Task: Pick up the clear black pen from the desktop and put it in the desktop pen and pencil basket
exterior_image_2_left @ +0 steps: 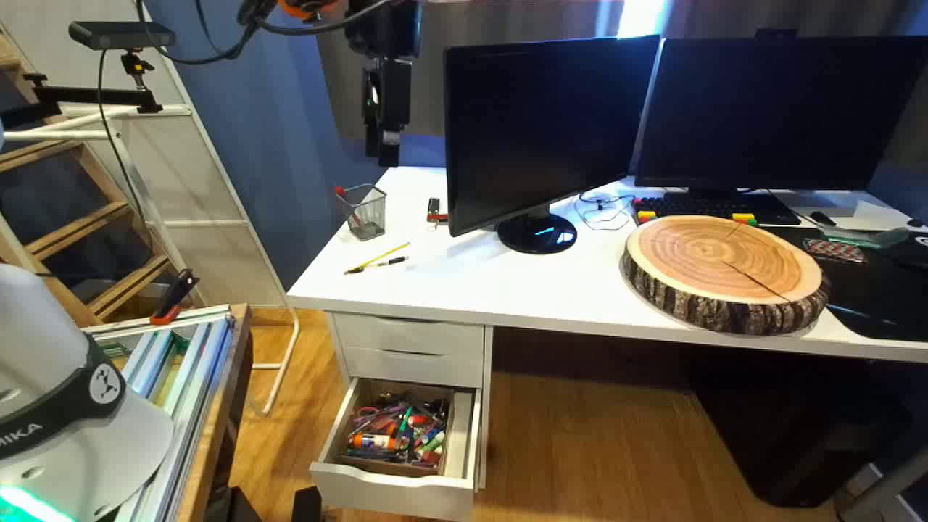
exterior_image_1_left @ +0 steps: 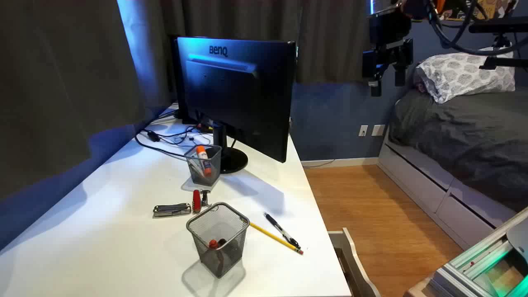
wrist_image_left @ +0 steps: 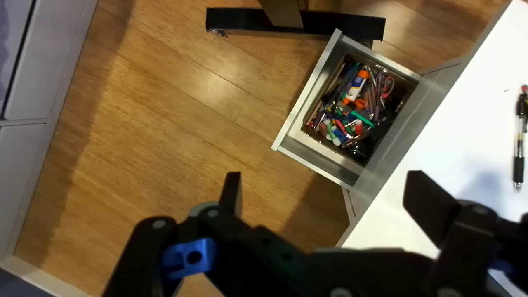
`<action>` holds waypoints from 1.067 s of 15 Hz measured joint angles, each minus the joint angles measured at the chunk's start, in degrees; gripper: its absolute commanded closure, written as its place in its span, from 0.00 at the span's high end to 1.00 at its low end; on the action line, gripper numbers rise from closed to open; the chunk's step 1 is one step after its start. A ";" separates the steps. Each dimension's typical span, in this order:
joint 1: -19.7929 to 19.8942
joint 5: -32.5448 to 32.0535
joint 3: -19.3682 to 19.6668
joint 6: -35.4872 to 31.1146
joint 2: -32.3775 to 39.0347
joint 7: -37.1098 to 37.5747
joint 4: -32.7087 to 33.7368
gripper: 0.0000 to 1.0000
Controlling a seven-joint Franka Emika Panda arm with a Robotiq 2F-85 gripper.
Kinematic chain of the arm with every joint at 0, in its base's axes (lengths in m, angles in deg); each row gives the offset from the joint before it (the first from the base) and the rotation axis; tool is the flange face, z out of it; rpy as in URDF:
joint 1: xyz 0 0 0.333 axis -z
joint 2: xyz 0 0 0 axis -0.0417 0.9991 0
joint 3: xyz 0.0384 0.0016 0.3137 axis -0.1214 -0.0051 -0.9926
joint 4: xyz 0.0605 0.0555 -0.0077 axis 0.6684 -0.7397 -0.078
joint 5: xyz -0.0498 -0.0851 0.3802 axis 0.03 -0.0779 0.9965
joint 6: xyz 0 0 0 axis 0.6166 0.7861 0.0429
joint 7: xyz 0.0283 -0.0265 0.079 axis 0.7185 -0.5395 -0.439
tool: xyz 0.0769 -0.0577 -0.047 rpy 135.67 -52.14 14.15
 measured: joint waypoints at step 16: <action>-6.43 0.07 -1.09 -3.60 6.61 -1.42 2.30 1.00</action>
